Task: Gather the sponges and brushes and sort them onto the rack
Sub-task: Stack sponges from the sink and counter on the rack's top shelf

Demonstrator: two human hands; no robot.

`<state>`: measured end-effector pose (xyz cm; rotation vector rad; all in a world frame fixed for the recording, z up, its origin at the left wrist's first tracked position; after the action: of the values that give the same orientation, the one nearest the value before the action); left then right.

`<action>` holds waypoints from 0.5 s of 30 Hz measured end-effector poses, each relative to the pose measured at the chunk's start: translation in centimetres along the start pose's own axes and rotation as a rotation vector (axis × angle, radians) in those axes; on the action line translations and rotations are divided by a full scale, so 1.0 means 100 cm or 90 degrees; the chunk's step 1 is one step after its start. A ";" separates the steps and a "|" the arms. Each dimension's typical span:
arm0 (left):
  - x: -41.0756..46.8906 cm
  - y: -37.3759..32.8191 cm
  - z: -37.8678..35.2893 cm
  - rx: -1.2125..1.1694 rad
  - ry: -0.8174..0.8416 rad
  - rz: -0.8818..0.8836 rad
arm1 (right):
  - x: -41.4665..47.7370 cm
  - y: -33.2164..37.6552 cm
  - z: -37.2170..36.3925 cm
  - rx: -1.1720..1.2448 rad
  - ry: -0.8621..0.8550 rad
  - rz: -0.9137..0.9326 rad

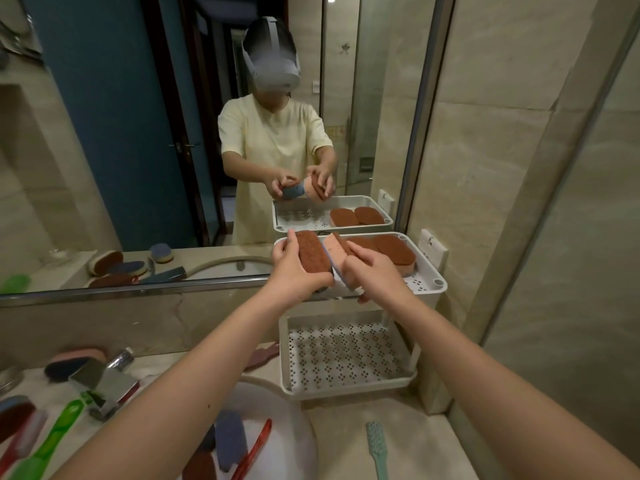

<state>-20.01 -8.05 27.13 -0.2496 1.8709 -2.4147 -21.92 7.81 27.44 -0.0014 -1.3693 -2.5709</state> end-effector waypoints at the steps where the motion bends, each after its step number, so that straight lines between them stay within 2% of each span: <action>1: 0.003 0.002 0.000 0.015 -0.012 -0.007 | 0.003 0.000 0.001 -0.045 -0.007 0.018; 8: 0.025 0.016 0.000 0.227 -0.022 -0.004 | 0.029 -0.015 -0.007 -0.337 -0.033 0.073; 15: 0.037 0.025 -0.005 0.418 -0.034 -0.038 | 0.042 -0.023 -0.020 -0.474 -0.035 0.099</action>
<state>-23.88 -8.81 24.87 -0.3140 0.9705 -2.8539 -26.25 6.55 24.92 -0.2882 -0.3364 -2.7855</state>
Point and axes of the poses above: each hand's wrist, its own x-axis towards the middle knuckle, its own z-axis out of the back of the hand, y = z × x, the point moved 1 cm from there along x, towards the middle knuckle, and after that the axes turned 13 degrees about -x, right-handed, at the moved point
